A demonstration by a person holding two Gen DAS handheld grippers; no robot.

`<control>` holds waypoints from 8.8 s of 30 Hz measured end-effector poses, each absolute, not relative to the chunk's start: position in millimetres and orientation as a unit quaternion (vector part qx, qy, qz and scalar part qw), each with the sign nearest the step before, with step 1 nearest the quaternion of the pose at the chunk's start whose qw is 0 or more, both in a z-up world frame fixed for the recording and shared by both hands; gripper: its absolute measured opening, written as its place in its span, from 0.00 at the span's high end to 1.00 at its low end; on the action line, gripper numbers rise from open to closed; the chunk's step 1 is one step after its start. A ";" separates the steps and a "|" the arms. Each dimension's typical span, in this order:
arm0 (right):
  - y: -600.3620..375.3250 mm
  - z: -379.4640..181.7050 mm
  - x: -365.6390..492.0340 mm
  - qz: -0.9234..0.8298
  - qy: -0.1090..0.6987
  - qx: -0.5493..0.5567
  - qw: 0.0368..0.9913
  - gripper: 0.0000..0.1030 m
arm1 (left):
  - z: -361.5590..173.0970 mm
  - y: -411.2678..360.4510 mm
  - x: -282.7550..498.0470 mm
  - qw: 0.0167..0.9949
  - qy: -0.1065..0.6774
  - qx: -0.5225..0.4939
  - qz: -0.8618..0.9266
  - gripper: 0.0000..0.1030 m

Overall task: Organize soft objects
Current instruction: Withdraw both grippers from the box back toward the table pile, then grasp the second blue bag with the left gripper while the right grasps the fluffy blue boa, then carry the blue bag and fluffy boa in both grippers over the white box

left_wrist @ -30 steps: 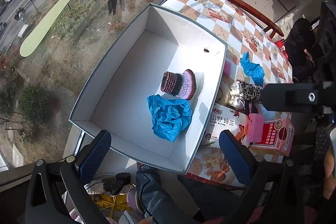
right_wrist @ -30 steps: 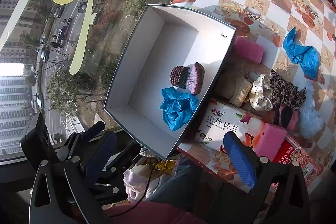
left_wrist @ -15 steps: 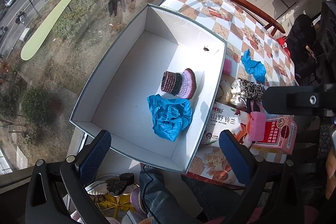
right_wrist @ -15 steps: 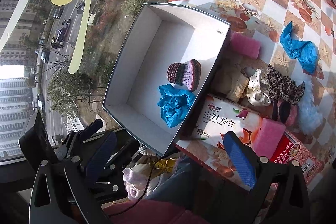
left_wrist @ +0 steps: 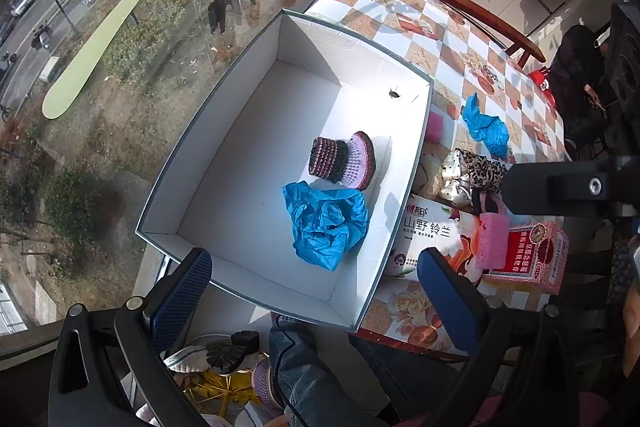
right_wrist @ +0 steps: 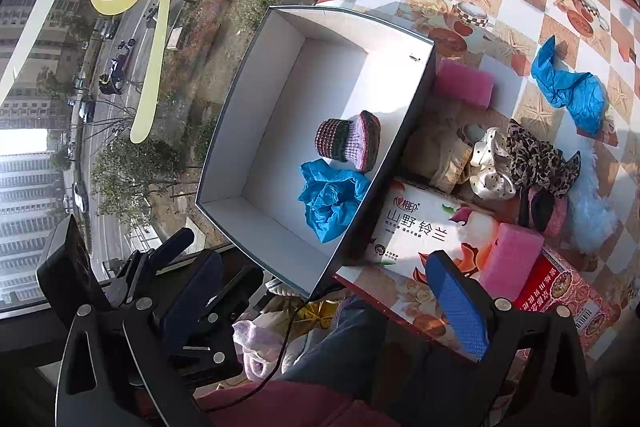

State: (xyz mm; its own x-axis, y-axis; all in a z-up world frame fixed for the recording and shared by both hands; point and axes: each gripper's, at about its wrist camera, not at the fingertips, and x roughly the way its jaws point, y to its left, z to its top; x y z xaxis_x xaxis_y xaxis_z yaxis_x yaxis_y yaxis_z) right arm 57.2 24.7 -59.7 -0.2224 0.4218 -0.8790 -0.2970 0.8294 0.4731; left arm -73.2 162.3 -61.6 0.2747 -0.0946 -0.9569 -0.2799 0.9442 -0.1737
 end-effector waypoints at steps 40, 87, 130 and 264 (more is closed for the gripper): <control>-62.7 -51.6 62.5 0.232 0.718 0.132 0.643 0.00 | -44.0 111.6 -45.3 0.798 0.596 -0.086 0.006 0.00; -334.9 -227.4 135.9 0.019 0.735 0.100 0.670 0.00 | -221.8 -137.6 235.0 0.696 0.702 0.102 -0.116 0.00; -346.6 -181.0 162.4 0.124 0.698 0.109 0.697 0.59 | -130.1 -131.5 199.0 0.768 0.632 0.051 -0.085 0.76; -3.2 -45.2 18.0 0.294 0.698 0.030 0.652 0.58 | -16.1 116.7 -55.7 0.828 0.560 -0.031 0.005 0.76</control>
